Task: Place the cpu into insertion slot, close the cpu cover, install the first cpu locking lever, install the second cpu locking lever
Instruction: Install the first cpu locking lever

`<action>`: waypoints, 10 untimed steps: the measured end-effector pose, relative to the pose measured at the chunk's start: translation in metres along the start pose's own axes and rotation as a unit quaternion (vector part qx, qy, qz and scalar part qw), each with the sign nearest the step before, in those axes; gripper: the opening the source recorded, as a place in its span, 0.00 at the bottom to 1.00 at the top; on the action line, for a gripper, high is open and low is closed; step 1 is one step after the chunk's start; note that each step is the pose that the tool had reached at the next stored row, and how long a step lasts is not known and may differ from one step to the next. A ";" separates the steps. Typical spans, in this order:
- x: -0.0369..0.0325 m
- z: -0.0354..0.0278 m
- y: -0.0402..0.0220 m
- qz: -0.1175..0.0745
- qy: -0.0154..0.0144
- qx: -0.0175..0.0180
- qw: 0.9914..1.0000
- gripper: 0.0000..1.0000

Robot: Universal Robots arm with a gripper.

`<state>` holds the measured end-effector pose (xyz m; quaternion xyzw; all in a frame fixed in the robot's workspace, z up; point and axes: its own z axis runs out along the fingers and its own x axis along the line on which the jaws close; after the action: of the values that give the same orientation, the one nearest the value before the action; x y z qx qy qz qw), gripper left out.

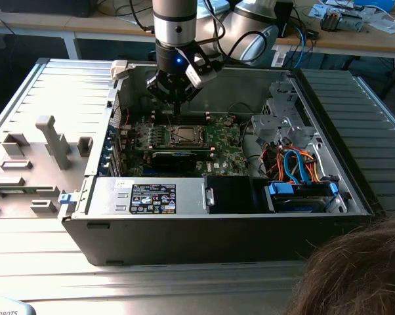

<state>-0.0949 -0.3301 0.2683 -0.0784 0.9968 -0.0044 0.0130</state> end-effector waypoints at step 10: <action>0.0013 0.0008 0.0002 0.000 0.000 0.000 1.000 0.11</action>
<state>-0.0962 -0.3301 0.2675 -0.0784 0.9968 -0.0043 0.0130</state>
